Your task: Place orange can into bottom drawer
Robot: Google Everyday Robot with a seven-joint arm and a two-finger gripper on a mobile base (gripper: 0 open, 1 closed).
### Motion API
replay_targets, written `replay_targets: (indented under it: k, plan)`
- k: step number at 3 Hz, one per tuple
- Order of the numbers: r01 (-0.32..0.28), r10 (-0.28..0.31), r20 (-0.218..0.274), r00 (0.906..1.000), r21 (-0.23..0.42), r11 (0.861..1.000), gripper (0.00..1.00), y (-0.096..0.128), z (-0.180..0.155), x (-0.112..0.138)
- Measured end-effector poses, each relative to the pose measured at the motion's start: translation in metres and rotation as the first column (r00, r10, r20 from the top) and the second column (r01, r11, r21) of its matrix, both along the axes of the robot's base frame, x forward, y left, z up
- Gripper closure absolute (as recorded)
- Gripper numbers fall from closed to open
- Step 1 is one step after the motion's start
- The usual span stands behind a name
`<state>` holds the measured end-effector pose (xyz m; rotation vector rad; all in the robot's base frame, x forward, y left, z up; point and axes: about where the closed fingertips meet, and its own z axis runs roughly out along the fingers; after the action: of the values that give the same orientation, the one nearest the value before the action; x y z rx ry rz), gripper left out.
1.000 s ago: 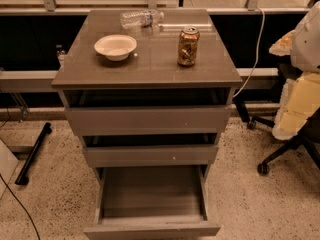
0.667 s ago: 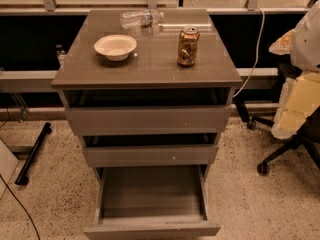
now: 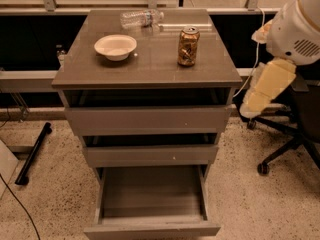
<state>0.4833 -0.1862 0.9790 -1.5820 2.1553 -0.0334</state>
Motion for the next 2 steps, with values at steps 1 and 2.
replay_targets:
  k: [1,2]
  plan:
    - [0.019,-0.023,0.049,0.9986,0.071,0.997,0.0,0.011,0.001,0.027]
    - [0.008,-0.02,0.084,0.9963,0.138,0.99,0.0,0.022,-0.003,0.062]
